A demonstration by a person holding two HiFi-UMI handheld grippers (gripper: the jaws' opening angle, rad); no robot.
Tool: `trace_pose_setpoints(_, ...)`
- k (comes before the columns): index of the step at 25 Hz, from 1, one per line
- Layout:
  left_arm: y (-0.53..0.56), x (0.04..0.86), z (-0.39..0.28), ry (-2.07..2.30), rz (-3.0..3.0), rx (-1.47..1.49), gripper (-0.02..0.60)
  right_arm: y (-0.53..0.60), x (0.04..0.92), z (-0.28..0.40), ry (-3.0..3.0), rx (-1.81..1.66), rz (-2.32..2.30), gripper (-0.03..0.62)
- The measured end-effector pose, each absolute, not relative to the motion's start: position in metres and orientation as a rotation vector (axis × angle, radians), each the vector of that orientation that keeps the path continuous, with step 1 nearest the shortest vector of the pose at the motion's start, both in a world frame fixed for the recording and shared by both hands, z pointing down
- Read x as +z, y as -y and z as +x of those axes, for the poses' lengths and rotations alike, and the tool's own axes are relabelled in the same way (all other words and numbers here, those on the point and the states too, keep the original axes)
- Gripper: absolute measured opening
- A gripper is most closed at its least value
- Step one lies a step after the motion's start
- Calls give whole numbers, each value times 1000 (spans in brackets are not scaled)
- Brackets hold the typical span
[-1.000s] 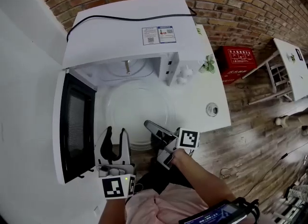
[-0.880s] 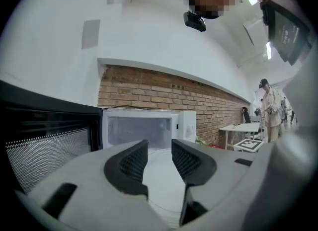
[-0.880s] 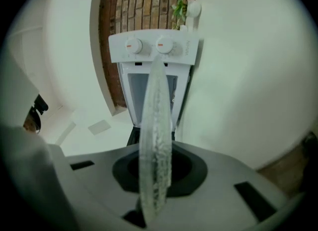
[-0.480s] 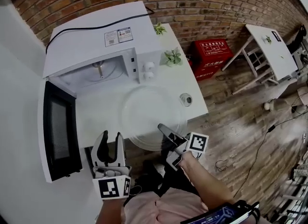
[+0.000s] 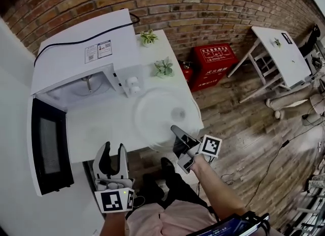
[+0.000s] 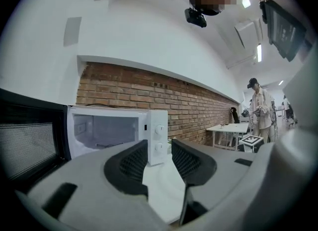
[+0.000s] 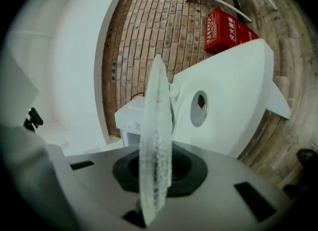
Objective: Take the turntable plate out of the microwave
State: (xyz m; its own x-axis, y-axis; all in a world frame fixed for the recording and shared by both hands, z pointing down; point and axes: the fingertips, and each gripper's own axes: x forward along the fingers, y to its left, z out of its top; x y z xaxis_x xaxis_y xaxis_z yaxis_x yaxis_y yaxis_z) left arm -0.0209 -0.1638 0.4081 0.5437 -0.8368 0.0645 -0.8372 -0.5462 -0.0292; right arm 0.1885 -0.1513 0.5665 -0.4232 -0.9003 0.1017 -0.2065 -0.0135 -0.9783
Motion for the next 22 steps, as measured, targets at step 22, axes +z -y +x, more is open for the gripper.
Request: trace_pose_setpoints(22, 174, 412, -8, 1622, 2676, 173, 158, 185, 580, 216, -1614, -1583, -1096, 29)
